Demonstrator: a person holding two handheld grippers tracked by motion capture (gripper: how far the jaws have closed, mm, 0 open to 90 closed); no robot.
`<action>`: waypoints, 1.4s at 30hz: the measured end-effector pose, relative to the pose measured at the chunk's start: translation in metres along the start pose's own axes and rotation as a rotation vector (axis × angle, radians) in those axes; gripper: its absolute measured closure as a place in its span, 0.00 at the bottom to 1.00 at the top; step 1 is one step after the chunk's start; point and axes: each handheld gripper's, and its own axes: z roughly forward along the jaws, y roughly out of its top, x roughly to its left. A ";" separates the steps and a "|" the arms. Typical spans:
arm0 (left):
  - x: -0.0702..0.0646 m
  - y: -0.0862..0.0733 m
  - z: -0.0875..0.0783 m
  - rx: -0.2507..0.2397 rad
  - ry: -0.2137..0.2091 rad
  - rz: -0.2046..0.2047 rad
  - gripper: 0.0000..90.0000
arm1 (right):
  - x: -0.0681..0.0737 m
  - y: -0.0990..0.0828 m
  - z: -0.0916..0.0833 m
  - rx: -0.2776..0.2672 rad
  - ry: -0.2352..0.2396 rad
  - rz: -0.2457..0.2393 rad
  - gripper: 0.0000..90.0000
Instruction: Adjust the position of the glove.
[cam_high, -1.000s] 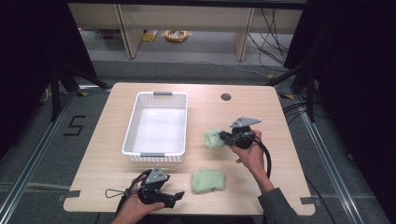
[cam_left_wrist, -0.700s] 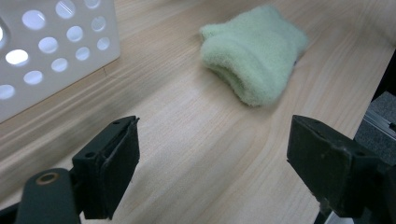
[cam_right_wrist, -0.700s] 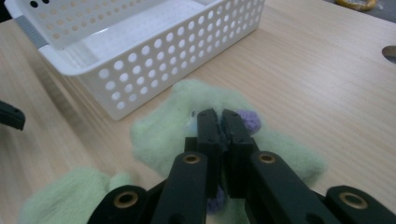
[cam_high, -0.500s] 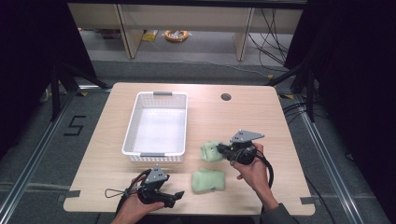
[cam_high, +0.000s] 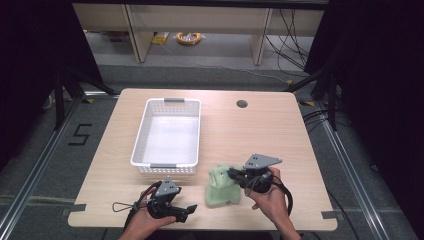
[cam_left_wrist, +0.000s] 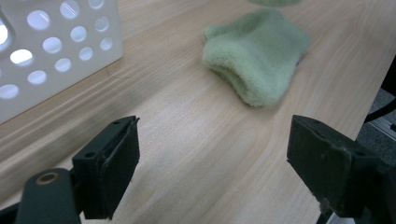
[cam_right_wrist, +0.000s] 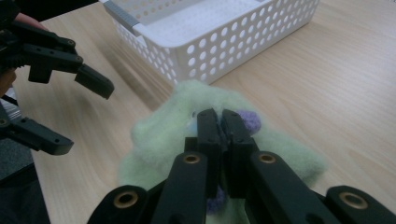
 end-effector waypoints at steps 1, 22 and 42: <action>0.001 0.000 -0.001 0.012 -0.001 0.016 0.19 | 0.004 -0.003 -0.001 0.008 0.000 0.008 0.97; 0.001 0.000 -0.001 0.013 0.004 0.018 0.19 | 0.023 -0.021 0.004 0.009 0.041 0.040 0.97; 0.001 0.000 -0.001 0.011 -0.014 0.014 0.19 | 0.013 -0.043 0.021 0.113 0.051 0.096 0.92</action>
